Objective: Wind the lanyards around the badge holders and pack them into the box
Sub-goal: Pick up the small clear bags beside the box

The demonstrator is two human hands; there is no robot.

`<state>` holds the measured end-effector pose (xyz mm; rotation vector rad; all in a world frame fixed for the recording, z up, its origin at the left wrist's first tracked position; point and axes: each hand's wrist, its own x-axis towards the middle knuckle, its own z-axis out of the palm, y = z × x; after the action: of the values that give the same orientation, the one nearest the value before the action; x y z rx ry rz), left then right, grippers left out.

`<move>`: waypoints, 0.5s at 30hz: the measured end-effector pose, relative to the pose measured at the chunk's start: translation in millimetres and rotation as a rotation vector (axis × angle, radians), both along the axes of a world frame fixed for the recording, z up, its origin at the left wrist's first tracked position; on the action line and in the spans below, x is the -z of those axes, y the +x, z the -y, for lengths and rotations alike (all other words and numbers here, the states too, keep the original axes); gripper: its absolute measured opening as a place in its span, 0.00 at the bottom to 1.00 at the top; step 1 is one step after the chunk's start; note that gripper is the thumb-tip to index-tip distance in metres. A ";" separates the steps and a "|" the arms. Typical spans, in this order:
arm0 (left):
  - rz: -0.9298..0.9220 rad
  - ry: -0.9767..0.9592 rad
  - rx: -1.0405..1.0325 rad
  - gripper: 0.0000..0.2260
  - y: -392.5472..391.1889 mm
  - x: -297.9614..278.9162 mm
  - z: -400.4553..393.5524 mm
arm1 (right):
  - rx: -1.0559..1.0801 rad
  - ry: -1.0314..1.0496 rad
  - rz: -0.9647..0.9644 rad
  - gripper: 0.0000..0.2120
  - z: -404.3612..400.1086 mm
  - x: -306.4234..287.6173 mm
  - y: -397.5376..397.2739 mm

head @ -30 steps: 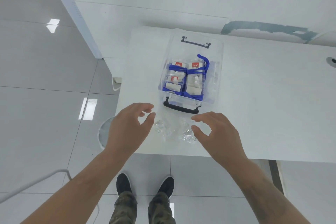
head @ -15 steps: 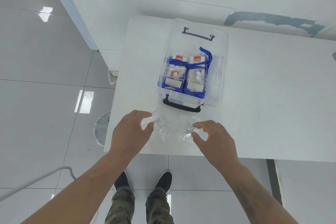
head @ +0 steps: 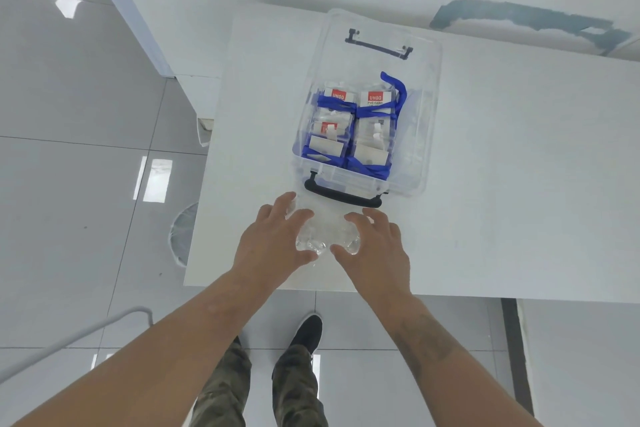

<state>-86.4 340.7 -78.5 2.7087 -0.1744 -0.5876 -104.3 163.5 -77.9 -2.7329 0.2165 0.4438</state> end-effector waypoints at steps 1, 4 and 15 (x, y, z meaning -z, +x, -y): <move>-0.010 0.010 -0.003 0.29 0.7 -0.2 -0.4 | 0.016 0.013 0.005 0.25 -0.9 2.2 -0.1; -0.018 0.021 -0.034 0.27 -0.8 -1.8 -5.0 | 0.059 0.062 0.015 0.26 -0.8 4.7 -1.8; 0.063 -0.261 -0.329 0.26 -24.8 -32.3 -21.0 | 0.072 0.281 0.156 0.26 13.6 -36.3 -20.5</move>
<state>-111.2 361.8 -46.2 2.4306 0.1658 -0.3543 -124.8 149.8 -41.6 -2.4608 0.1941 0.2200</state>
